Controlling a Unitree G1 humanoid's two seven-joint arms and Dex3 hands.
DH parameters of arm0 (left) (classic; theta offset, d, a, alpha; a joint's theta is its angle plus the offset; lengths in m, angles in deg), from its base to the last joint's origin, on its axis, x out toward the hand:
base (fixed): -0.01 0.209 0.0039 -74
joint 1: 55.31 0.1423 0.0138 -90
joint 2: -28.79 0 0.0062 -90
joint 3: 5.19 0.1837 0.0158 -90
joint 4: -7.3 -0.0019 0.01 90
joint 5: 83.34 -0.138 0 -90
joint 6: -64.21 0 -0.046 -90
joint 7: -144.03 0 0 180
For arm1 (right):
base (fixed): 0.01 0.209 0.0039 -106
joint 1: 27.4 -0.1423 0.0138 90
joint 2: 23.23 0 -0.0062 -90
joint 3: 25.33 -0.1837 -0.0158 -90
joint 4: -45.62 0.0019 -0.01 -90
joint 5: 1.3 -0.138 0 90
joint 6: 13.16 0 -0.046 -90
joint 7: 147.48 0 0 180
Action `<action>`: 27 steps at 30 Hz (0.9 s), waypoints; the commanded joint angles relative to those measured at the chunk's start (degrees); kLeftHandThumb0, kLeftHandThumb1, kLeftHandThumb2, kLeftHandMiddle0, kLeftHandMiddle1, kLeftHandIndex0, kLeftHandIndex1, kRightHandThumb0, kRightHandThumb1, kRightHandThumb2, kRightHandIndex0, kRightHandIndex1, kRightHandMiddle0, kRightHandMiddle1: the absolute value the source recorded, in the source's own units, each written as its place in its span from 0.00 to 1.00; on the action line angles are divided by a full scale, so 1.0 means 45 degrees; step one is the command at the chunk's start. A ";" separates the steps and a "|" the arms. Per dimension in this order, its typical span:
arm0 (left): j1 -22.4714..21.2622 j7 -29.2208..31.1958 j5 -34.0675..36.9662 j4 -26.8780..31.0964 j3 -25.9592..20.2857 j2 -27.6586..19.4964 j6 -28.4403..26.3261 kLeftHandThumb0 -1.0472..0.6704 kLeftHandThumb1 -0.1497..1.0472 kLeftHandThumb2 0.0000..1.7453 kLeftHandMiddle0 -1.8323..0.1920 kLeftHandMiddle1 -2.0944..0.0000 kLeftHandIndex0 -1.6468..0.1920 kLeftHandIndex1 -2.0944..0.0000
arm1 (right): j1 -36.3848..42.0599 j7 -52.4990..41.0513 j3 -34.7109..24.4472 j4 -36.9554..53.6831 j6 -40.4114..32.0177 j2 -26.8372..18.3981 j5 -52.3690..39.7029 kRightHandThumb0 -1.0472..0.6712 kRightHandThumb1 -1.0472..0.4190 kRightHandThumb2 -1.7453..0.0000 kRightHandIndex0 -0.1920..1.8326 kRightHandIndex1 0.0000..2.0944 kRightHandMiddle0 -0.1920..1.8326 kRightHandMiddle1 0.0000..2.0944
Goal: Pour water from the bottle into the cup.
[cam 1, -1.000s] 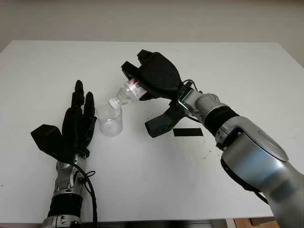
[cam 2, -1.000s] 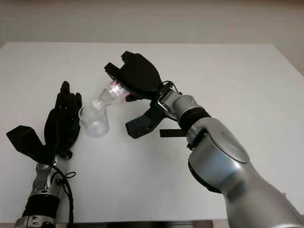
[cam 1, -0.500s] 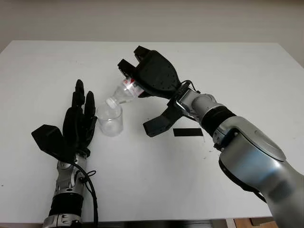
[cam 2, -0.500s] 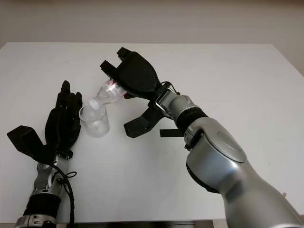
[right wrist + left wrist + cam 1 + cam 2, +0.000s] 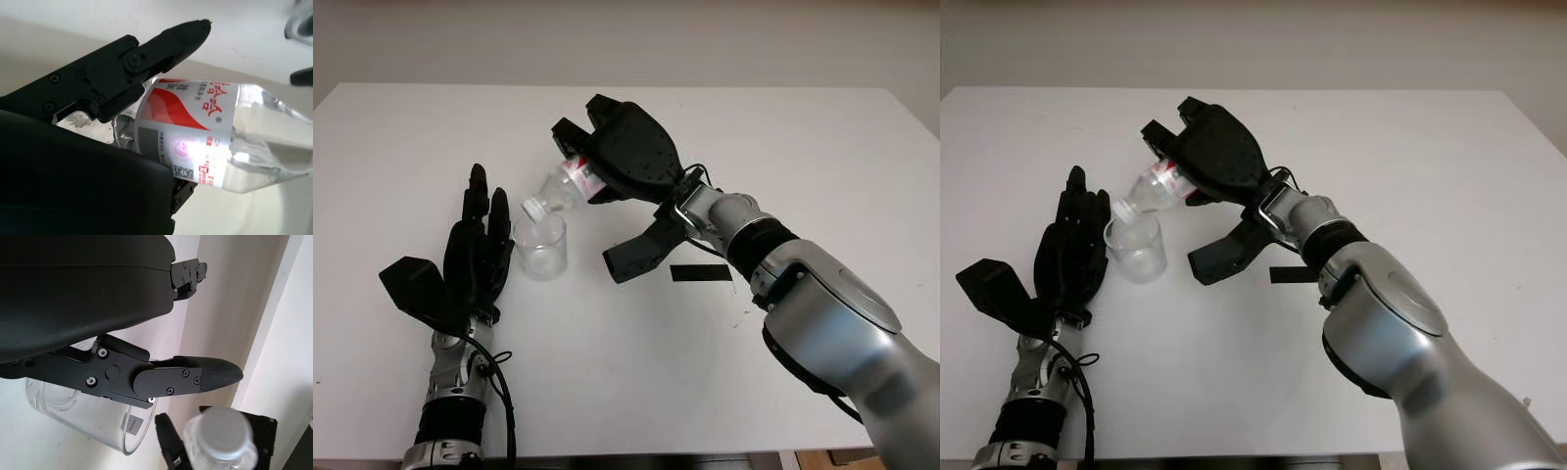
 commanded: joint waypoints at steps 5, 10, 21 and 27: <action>0.0263 -0.0135 0.0002 -0.0284 -0.0032 0.0169 -0.0102 0.18 1.00 0.24 0.97 0.97 0.98 0.97 | 0.0925 -0.3262 -0.2651 0.0341 0.1267 -0.0050 -0.3332 0.38 0.00 0.86 0.75 1.00 0.50 1.00; 0.0287 -0.0049 -0.0004 -0.0206 0.0001 0.0101 -0.0146 0.18 1.00 0.24 0.97 0.97 0.98 0.97 | 0.2082 -0.5405 -0.4590 0.0936 0.1996 -0.0134 -0.5762 0.37 0.00 0.83 0.74 1.00 0.58 1.00; 0.0256 0.0108 0.0022 -0.0128 0.0014 0.0011 -0.0410 0.18 1.00 0.25 0.98 0.98 0.99 0.98 | 0.5784 -1.1064 -0.9092 0.4461 -0.0294 0.0411 -1.2389 0.37 0.00 0.77 0.74 1.00 0.60 1.00; 0.0316 0.0190 0.0000 -0.0089 0.0034 -0.0031 -0.0399 0.19 1.00 0.26 0.98 0.98 1.00 0.98 | 0.7967 -1.2099 -1.0169 0.8161 -0.3524 0.0538 -1.4230 0.36 0.00 0.77 0.73 1.00 0.53 1.00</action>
